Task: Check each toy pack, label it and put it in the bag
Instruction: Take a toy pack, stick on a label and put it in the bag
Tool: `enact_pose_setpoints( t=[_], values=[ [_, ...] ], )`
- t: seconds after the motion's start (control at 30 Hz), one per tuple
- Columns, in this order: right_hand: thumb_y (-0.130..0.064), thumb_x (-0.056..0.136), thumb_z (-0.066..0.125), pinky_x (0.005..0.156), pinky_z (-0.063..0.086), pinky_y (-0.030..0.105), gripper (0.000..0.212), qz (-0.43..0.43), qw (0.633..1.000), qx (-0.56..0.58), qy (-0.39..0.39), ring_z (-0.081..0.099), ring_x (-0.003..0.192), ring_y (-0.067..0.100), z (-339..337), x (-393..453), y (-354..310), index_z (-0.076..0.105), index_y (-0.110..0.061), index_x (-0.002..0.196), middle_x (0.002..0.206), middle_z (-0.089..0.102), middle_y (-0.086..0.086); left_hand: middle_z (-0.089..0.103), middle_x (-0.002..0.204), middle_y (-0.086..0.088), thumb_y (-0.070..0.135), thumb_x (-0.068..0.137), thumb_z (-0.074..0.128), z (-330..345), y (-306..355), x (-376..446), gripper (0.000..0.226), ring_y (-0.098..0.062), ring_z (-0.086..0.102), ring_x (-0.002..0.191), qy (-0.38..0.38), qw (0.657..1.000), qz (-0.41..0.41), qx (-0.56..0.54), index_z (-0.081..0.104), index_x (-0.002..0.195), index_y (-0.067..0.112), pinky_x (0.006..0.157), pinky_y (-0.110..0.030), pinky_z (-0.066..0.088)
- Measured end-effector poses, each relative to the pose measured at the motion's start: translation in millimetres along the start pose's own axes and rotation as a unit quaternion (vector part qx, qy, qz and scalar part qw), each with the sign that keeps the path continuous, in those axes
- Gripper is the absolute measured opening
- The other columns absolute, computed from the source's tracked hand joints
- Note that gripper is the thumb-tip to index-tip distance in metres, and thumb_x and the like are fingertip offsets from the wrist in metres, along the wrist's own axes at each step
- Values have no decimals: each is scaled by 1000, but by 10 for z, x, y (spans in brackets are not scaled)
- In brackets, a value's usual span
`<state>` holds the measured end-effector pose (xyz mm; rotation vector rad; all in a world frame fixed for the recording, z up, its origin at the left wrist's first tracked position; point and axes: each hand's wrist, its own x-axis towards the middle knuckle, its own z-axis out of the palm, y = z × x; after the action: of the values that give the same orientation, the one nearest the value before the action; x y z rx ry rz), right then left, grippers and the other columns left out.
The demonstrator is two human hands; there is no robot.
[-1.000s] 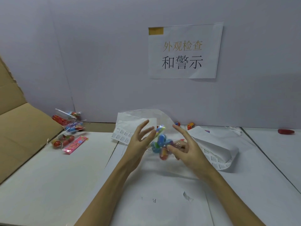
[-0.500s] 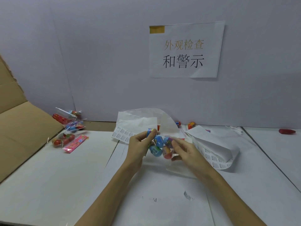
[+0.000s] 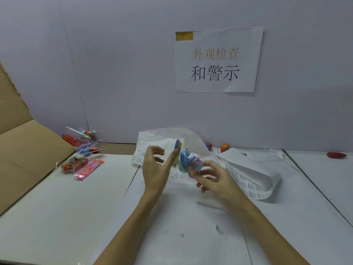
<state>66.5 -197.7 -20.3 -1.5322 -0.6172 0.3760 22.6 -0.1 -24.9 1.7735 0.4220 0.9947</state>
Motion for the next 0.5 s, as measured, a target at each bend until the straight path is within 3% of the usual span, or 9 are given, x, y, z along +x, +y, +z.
enact_pose_setpoints(
  t=[0.03, 0.1, 0.2, 0.3, 0.33, 0.4, 0.47, 0.5],
  values=[
    [-20, 91, 79, 67, 54, 22, 28, -53, 995, -70, 46, 66, 79, 8, 10, 2, 11, 67, -23, 116, 103, 74, -1, 66, 98, 2, 60, 86, 68, -5, 25, 2, 44, -17, 63, 83, -7, 1000, -9, 0, 62, 100, 19, 67, -24, 54],
    [-17, 90, 80, 65, 50, 15, 31, -154, 959, -219, 96, 62, 80, 7, 27, 0, 53, 66, -26, 117, 106, 68, -6, 74, 95, -4, 70, 86, 48, -1, 102, 1, 54, -23, 69, 86, -119, 983, -107, -95, 68, 99, 21, 68, -25, 58],
    [-14, 86, 84, 72, 43, 5, 38, -234, 909, -323, 120, 56, 85, 5, 54, -1, 107, 68, -23, 120, 111, 64, -6, 75, 121, -6, 75, 81, 28, 38, 168, -33, 80, -30, 74, 107, -321, 880, -239, -257, 63, 130, 23, 83, -41, 64],
    [-7, 83, 85, 84, 47, 12, 44, -267, 882, -360, 149, 56, 98, 11, 40, 8, 123, 69, -21, 121, 113, 62, -2, 68, 136, -15, 85, 73, 25, 98, 159, -35, 103, -34, 68, 121, -363, 815, -286, -349, 53, 142, 14, 97, -52, 58],
    [-5, 82, 85, 87, 50, 18, 46, -275, 875, -366, 157, 57, 102, 14, 33, 7, 122, 70, -21, 122, 113, 61, -1, 69, 134, -15, 86, 73, 28, 107, 170, -42, 102, -34, 69, 121, -362, 808, -293, -361, 55, 140, 13, 97, -51, 59],
    [-6, 83, 84, 88, 54, 24, 46, -284, 868, -375, 160, 57, 106, 16, 33, 0, 111, 70, -23, 123, 112, 59, -1, 75, 122, -12, 75, 82, 49, 112, 160, -52, 80, -30, 73, 112, -359, 828, -266, -339, 61, 130, 12, 89, -44, 62],
    [-8, 84, 83, 84, 55, 24, 44, -287, 866, -382, 150, 56, 103, 14, 37, -5, 115, 70, -24, 122, 111, 57, -2, 76, 115, -13, 45, 90, 71, 108, 111, -80, 50, -30, 74, 107, -362, 852, -214, -313, 65, 122, 7, 85, -38, 61],
    [-8, 84, 83, 84, 55, 24, 43, -287, 867, -382, 144, 55, 102, 13, 37, -3, 125, 70, -23, 122, 111, 56, -2, 74, 115, -16, 32, 94, 72, 104, 91, -85, 40, -31, 73, 108, -368, 852, -200, -316, 65, 123, 5, 87, -38, 60]
  ],
)
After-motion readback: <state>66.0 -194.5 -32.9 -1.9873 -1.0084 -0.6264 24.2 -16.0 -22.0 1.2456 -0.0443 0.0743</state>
